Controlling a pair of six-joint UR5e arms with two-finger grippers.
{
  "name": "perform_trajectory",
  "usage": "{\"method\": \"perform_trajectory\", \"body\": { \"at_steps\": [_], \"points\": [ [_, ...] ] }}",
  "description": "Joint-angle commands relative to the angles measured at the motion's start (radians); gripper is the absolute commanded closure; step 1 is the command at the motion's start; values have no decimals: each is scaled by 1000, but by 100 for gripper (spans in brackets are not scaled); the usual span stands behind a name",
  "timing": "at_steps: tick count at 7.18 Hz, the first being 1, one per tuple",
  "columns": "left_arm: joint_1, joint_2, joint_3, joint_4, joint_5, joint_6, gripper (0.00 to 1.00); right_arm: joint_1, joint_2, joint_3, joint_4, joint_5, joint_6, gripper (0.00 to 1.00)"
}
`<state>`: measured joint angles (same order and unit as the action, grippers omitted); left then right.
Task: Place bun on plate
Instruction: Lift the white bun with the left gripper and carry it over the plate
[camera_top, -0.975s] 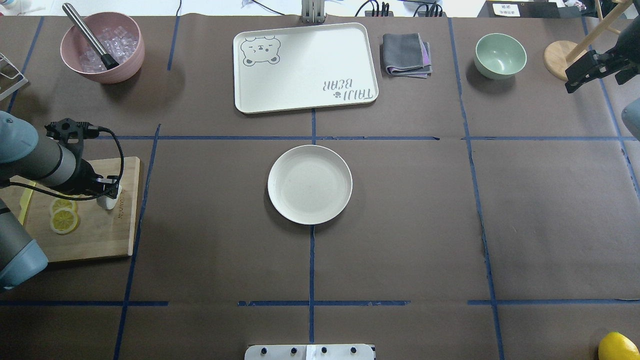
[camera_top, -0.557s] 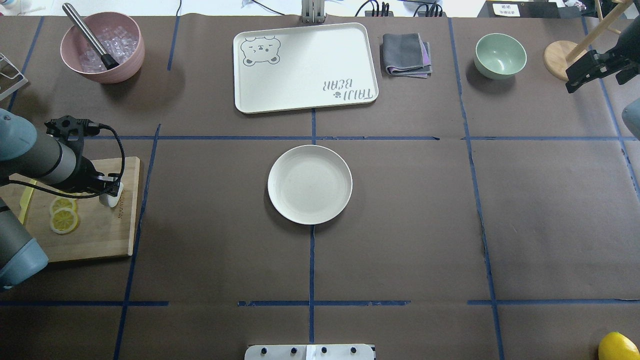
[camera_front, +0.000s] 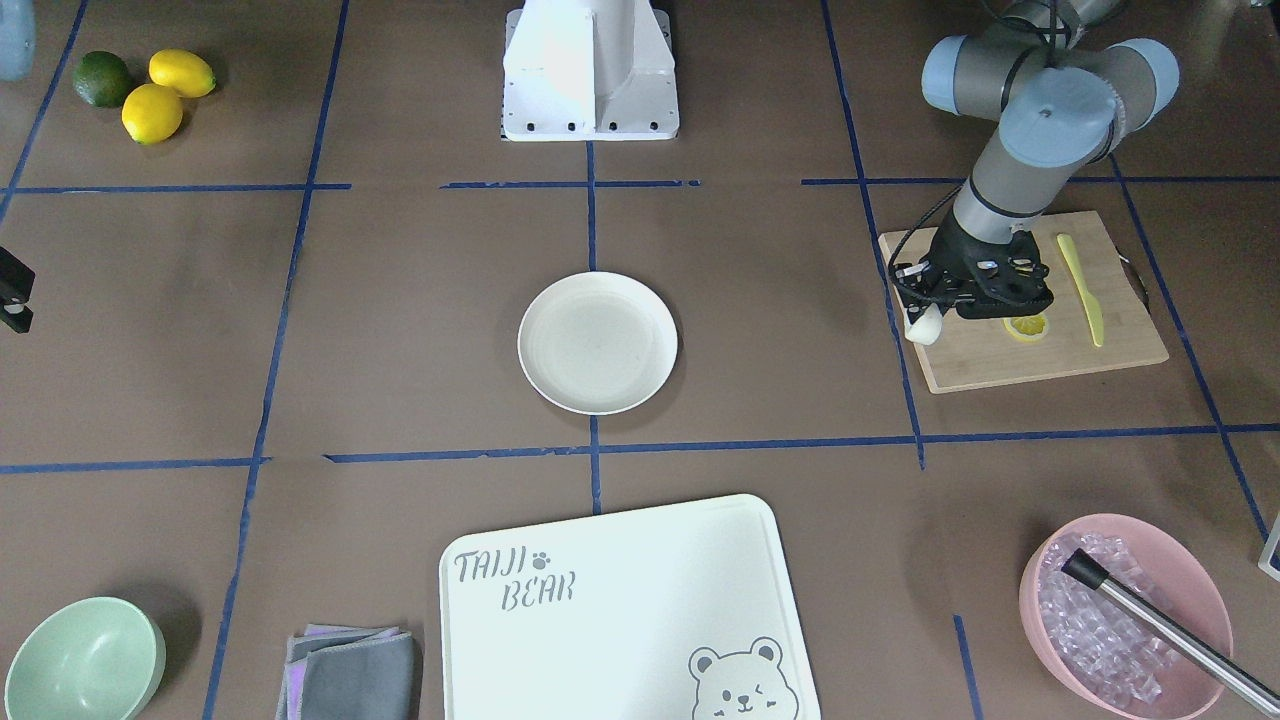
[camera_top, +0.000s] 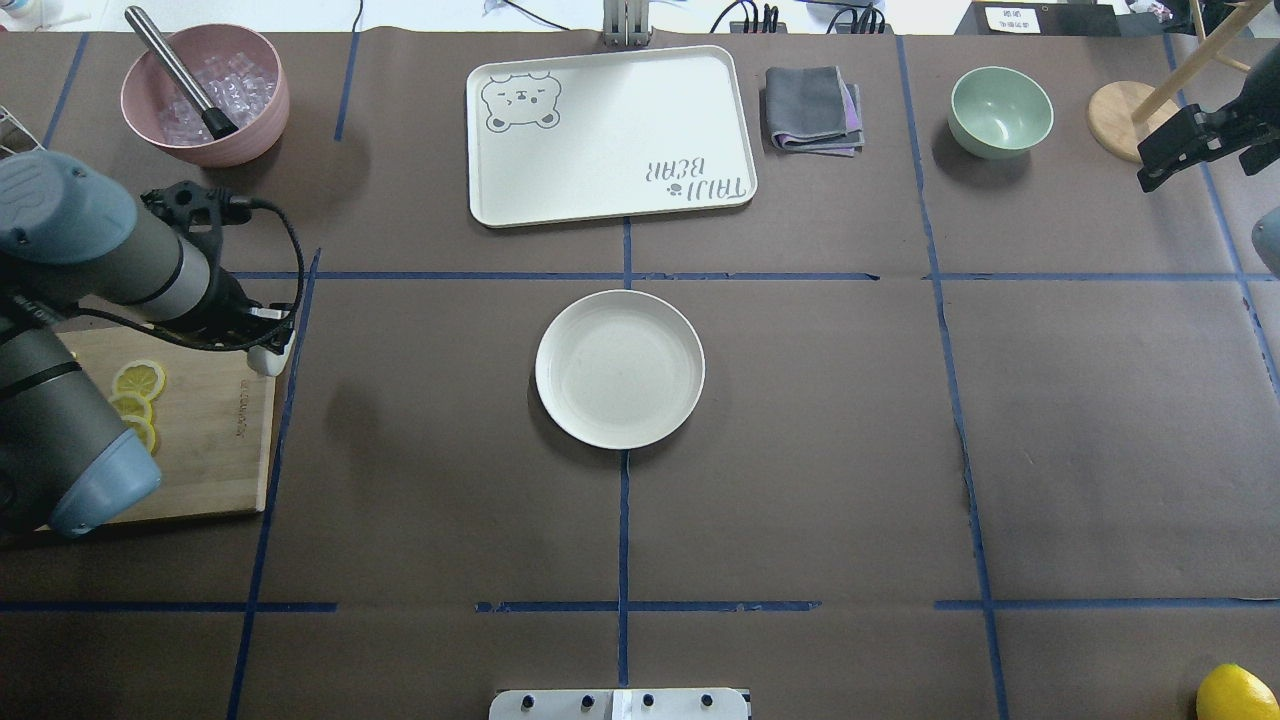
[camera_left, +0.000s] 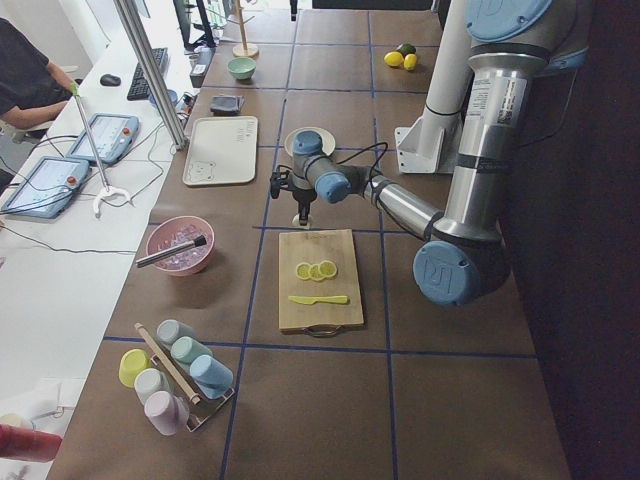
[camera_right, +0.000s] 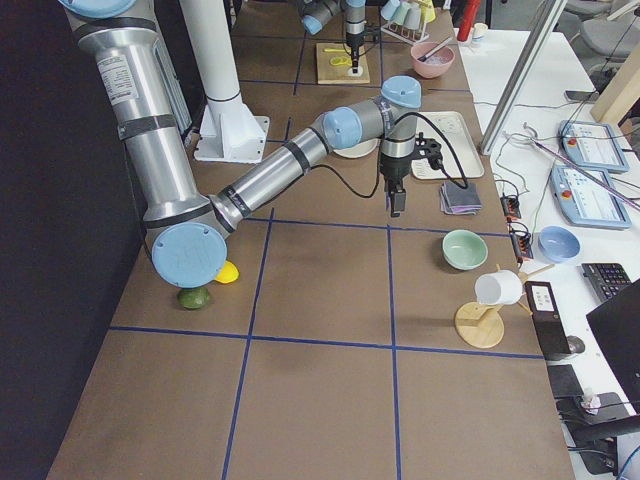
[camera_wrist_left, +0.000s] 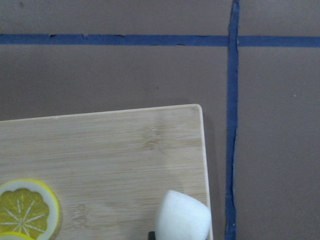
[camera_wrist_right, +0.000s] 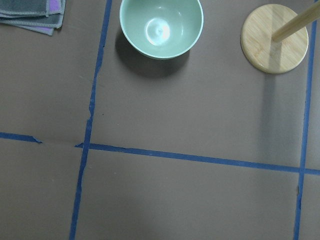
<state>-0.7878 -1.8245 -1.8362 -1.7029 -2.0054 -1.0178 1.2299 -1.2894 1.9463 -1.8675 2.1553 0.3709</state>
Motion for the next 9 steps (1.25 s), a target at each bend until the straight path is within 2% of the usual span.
{"method": "perform_trajectory", "body": {
  "at_steps": [1,2,4,6,7,9],
  "points": [
    [7,-167,3,173,14,-65,67,23,-28,2,7,5,-9,0],
    [27,-258,11,249,16,-138,67,48,-50,-3,10,59,-59,0],
    [116,-384,62,270,62,-259,67,118,-117,-10,10,71,-185,0],
    [160,-563,226,269,101,-336,67,201,-197,-42,13,119,-321,0],
    [198,-620,283,261,118,-372,67,241,-214,-78,14,153,-387,0],
    [246,-648,324,252,146,-401,67,273,-238,-105,28,156,-441,0]
  ]
}}
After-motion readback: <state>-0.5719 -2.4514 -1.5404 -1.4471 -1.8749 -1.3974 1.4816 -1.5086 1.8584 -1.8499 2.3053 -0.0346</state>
